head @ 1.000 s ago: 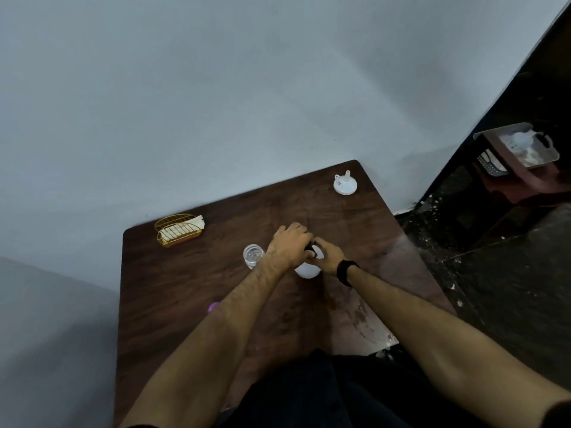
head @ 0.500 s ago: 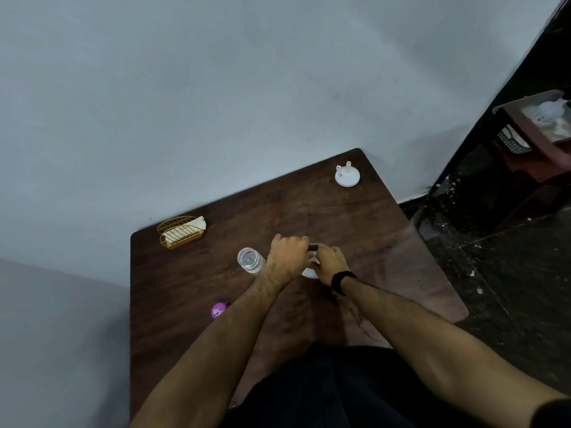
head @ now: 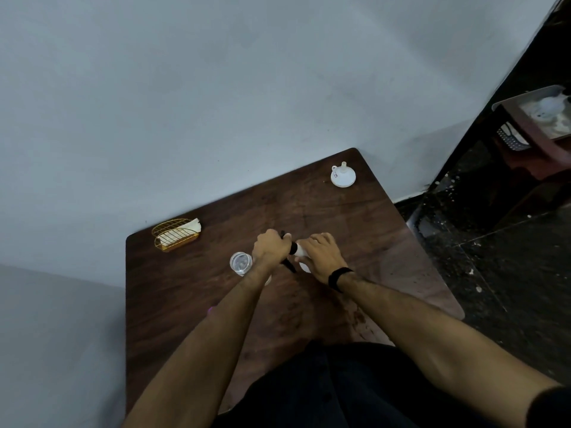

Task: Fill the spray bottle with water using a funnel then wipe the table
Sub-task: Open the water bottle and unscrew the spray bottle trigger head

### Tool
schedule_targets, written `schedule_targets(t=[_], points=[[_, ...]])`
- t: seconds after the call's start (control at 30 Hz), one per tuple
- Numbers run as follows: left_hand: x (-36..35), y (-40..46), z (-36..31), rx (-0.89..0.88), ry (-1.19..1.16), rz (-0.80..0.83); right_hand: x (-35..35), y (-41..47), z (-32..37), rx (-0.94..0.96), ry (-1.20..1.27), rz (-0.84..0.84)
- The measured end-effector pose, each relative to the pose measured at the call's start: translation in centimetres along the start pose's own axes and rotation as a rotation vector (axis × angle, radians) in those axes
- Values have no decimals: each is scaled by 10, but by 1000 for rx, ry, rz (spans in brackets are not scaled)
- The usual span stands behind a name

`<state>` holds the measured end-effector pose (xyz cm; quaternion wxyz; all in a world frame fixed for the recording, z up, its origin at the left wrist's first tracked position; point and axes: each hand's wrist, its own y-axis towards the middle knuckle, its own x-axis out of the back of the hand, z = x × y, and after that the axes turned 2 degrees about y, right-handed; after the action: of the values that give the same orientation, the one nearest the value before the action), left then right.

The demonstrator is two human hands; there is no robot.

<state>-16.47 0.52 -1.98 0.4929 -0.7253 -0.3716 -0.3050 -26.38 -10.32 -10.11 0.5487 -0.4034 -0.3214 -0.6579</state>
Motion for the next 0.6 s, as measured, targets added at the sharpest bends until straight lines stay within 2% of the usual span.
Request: schedule_targets(t=[0.1,0.17,0.23,0.4,0.5,0.6], points=[[1,-8,4,-444,320,-111,6,6,-1,-30,128,62],[3,-6,10,-715,554,-97,11,9,-6,-25,162,112],[5,-4,12,-831,735,-74,15,11,-9,7,158,150],[3,-7,2,-706,830,-160,15,11,-10,78,79,27],[4,-8,1,-646,863,-103,19,9,-10,124,41,-9],[3,-11,2,-604,790,-56,19,10,-13,197,-40,4]])
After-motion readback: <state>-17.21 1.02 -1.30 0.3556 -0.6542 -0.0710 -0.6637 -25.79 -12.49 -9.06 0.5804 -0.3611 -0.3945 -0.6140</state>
